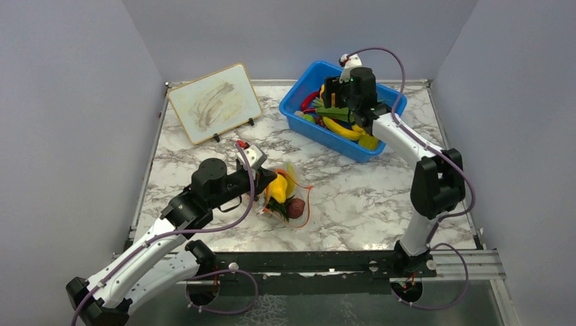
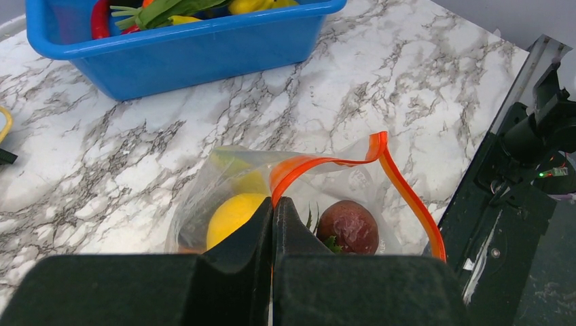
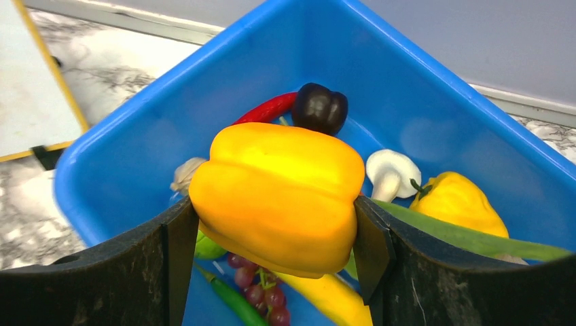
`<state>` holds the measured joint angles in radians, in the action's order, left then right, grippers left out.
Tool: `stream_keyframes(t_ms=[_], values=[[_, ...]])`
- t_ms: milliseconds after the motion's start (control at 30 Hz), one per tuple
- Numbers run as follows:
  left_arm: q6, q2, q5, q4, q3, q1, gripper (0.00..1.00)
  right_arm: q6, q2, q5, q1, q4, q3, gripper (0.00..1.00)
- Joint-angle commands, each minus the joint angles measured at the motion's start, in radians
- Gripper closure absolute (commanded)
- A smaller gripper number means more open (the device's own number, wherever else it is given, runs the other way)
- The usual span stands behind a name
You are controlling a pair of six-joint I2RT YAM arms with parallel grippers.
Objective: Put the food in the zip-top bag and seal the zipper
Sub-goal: Place the fake vegetable in the zipper food storage bag.
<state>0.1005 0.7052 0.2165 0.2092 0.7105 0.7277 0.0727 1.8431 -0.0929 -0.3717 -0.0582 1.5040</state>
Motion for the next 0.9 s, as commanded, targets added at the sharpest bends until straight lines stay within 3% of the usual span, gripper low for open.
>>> stream_keyframes(t_ms=[0, 233, 567, 867], values=[[0.010, -0.007, -0.021, -0.029, -0.014, -0.005, 1.00, 0.037, -0.134, 0.109, 0.004, -0.041, -0.083, 0.49], [0.011, -0.010, -0.045, -0.041, -0.010, -0.004, 1.00, 0.115, -0.360, 0.387, 0.002, -0.052, -0.262, 0.49], [0.080, 0.015, -0.048, -0.044, 0.024, -0.005, 1.00, 0.131, -0.640, 0.504, -0.007, -0.032, -0.476, 0.50], [0.144, 0.049, -0.174, -0.015, 0.094, -0.005, 1.00, 0.250, -0.774, 0.702, -0.018, 0.034, -0.619, 0.51]])
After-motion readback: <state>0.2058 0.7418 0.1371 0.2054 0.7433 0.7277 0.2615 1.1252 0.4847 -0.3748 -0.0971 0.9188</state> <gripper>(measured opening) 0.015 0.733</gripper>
